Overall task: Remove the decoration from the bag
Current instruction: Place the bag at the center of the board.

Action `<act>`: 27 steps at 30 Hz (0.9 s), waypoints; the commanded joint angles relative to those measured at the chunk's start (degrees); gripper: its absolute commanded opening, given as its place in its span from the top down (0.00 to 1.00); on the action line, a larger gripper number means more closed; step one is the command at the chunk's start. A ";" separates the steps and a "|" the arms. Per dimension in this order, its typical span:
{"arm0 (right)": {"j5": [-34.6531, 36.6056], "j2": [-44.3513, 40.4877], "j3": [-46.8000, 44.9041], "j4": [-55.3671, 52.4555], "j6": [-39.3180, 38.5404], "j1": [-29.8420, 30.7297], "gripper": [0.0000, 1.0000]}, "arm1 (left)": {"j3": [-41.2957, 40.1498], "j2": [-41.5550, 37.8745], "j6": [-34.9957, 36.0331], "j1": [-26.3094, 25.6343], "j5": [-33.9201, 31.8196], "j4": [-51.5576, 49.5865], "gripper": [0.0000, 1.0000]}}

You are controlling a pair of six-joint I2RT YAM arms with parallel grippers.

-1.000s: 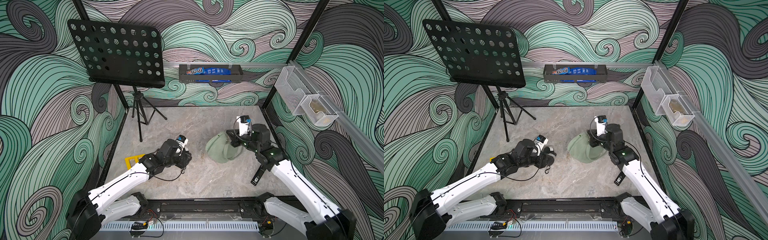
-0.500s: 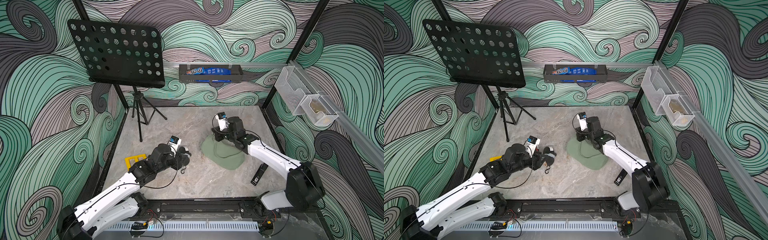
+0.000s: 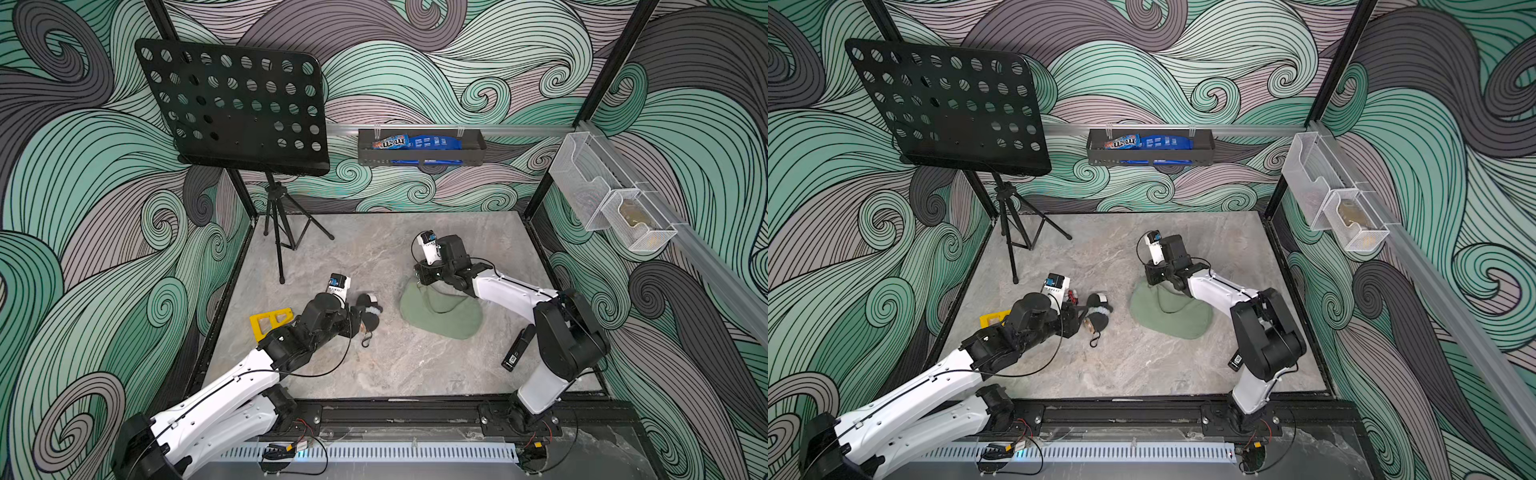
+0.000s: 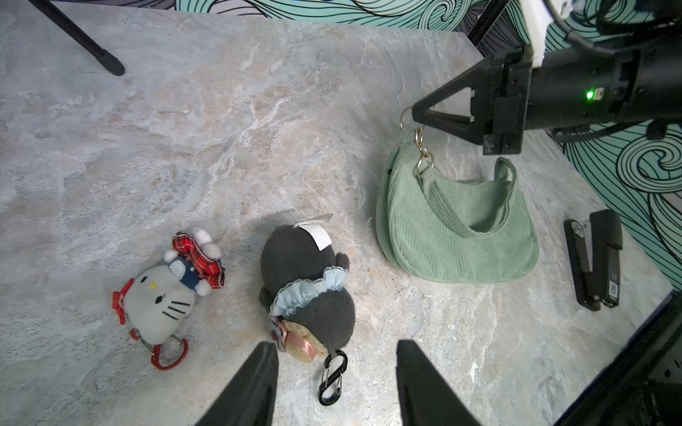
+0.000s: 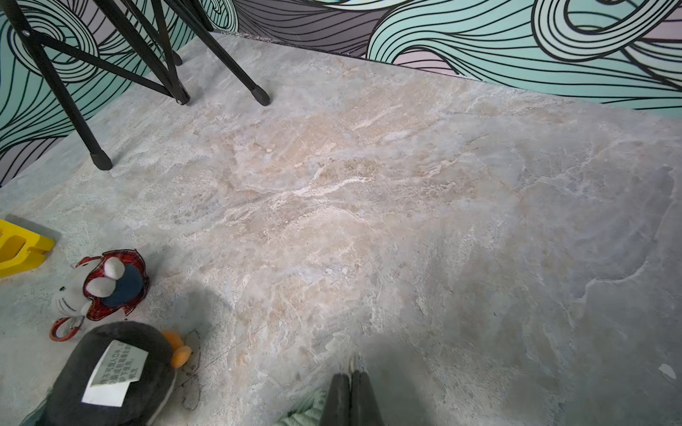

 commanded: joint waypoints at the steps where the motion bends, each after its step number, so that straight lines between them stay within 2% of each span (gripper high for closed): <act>1: -0.57 0.18 1.16 1.56 -0.42 0.17 1.00 | -0.46 0.26 -1.24 0.58 -2.76 1.16 0.45; 6: -0.86 0.97 0.44 1.93 -0.96 0.07 1.00 | -1.30 0.20 -1.19 0.85 -5.26 1.97 0.44; 10: -2.85 -0.29 -0.96 2.25 -1.40 -0.03 0.99 | -1.82 0.64 -2.55 1.78 -11.58 4.43 0.39; 15: -2.59 -5.50 -4.15 2.77 -1.74 -0.46 0.73 | -0.80 2.27 -0.43 2.74 -18.57 9.12 0.34; 19: -1.88 -11.80 -7.96 4.08 -1.06 -1.97 0.49 | 0.77 3.33 3.84 3.58 -28.33 11.20 0.28; 23: 1.35 -19.16 -12.69 6.83 -0.61 -3.59 0.41 | -1.15 3.37 10.64 5.09 -34.98 18.65 0.26; 27: 6.23 -26.43 -18.97 13.02 1.21 -6.26 0.29 | -4.63 3.86 16.95 8.41 -36.24 26.23 0.26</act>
